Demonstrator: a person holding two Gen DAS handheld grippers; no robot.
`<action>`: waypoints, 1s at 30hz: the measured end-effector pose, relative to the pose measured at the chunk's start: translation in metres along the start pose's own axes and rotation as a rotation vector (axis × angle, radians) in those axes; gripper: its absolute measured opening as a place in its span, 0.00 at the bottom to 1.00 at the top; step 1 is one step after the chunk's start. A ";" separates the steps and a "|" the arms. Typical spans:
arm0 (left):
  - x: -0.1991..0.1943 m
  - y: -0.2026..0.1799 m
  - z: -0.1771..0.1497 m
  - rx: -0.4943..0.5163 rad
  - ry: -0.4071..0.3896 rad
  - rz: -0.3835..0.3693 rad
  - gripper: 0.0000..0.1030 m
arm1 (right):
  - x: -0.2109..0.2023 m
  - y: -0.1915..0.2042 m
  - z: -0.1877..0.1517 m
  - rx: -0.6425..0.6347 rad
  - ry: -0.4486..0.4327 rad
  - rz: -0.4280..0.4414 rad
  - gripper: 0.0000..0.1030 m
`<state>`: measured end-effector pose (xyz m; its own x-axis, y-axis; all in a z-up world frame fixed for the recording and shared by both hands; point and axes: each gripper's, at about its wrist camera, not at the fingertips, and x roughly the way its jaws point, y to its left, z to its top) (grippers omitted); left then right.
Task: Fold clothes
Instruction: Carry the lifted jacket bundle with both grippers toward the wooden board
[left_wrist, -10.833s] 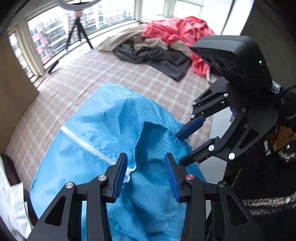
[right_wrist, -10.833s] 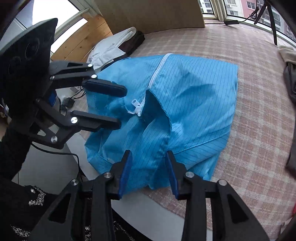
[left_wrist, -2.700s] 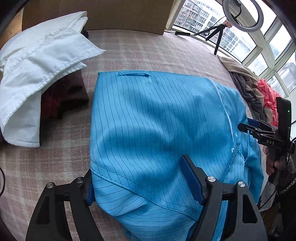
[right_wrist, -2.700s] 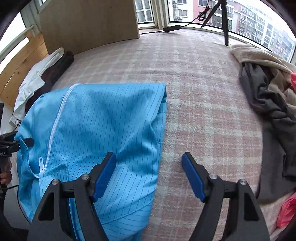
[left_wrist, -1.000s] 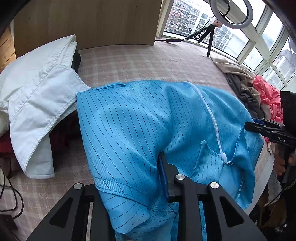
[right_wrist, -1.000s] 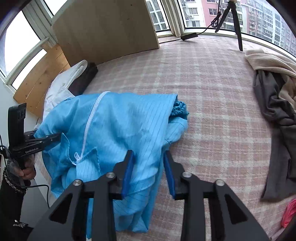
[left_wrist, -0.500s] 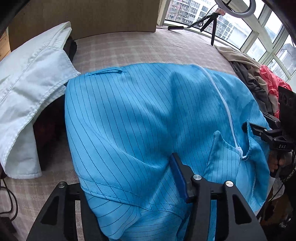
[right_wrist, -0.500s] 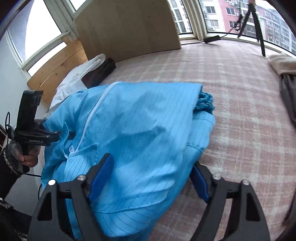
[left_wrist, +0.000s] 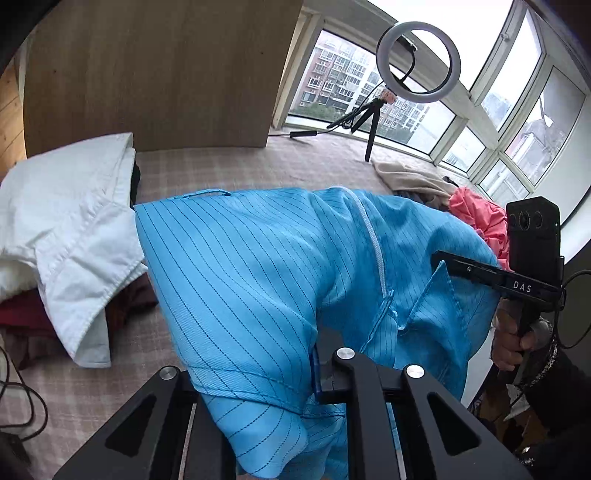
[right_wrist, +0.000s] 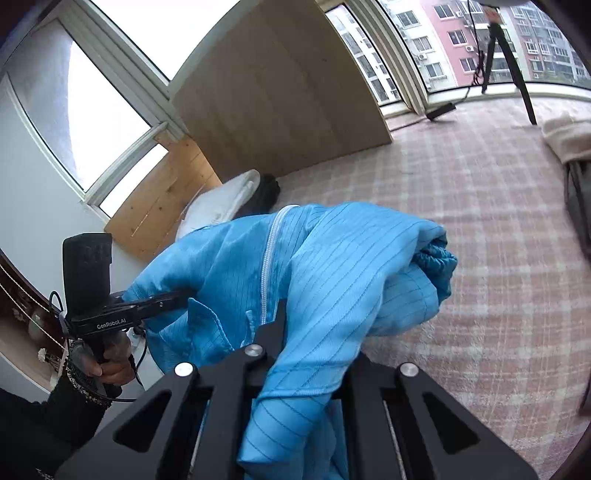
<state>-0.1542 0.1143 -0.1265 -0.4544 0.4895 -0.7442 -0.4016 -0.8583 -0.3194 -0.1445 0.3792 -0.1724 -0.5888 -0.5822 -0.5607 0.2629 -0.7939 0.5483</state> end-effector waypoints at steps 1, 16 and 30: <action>-0.011 0.005 0.004 0.003 -0.018 -0.003 0.13 | -0.005 0.010 0.007 -0.012 -0.020 0.012 0.06; -0.179 0.124 0.080 0.084 -0.259 0.174 0.12 | 0.041 0.181 0.114 -0.215 -0.189 0.168 0.06; -0.130 0.266 0.097 0.018 -0.107 0.356 0.13 | 0.197 0.256 0.128 -0.160 -0.140 0.158 0.06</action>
<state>-0.2796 -0.1626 -0.0577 -0.6486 0.1746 -0.7408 -0.2165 -0.9754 -0.0403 -0.2907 0.0840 -0.0632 -0.6282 -0.6800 -0.3781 0.4711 -0.7191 0.5108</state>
